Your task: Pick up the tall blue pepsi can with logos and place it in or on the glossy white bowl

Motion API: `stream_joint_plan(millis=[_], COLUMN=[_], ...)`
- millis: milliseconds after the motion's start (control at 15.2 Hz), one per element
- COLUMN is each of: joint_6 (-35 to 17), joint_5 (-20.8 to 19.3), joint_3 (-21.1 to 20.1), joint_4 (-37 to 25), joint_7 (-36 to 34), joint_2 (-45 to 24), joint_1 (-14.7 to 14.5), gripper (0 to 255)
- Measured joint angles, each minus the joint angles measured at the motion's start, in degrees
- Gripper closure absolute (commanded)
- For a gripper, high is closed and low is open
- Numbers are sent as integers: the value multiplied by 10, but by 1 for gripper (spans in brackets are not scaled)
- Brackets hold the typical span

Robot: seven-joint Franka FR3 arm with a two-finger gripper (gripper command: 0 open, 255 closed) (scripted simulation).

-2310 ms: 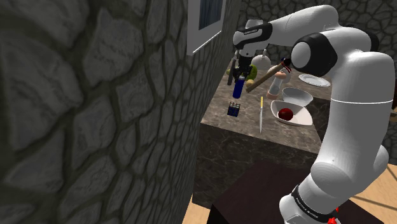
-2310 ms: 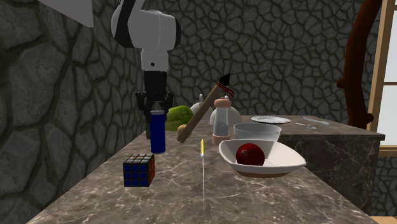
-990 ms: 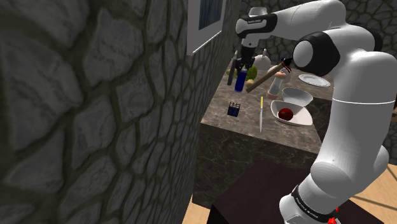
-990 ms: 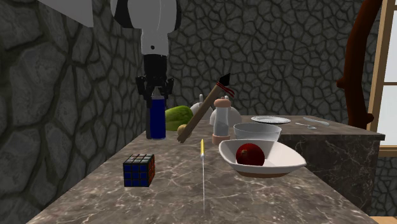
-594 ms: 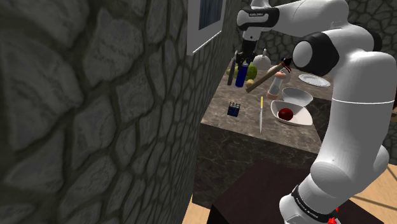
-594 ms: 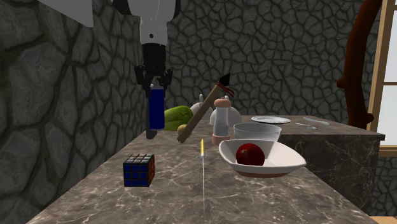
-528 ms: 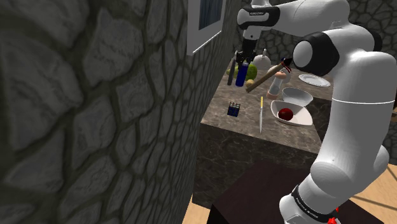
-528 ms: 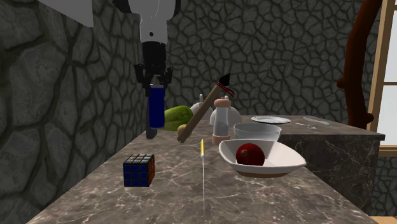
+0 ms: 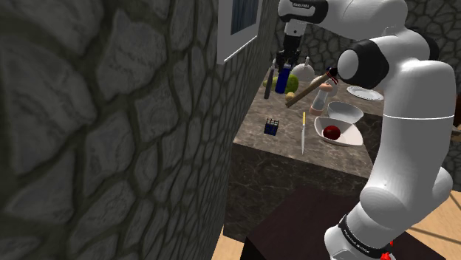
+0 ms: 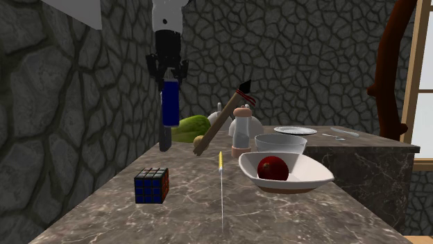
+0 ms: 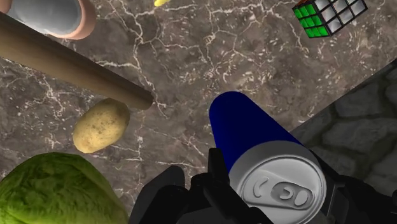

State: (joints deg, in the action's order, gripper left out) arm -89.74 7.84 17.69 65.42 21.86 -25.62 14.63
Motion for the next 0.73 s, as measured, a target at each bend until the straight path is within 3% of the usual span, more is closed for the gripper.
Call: stream_joint_plan(millis=[396,726], joint_6=[18,11], joint_5=[-1,-5], joint_3=[14,32], joint_4=[2,45], joint_7=[43,97], joint_2=[19,54], joint_1=[31,63], gripper=[255,255])
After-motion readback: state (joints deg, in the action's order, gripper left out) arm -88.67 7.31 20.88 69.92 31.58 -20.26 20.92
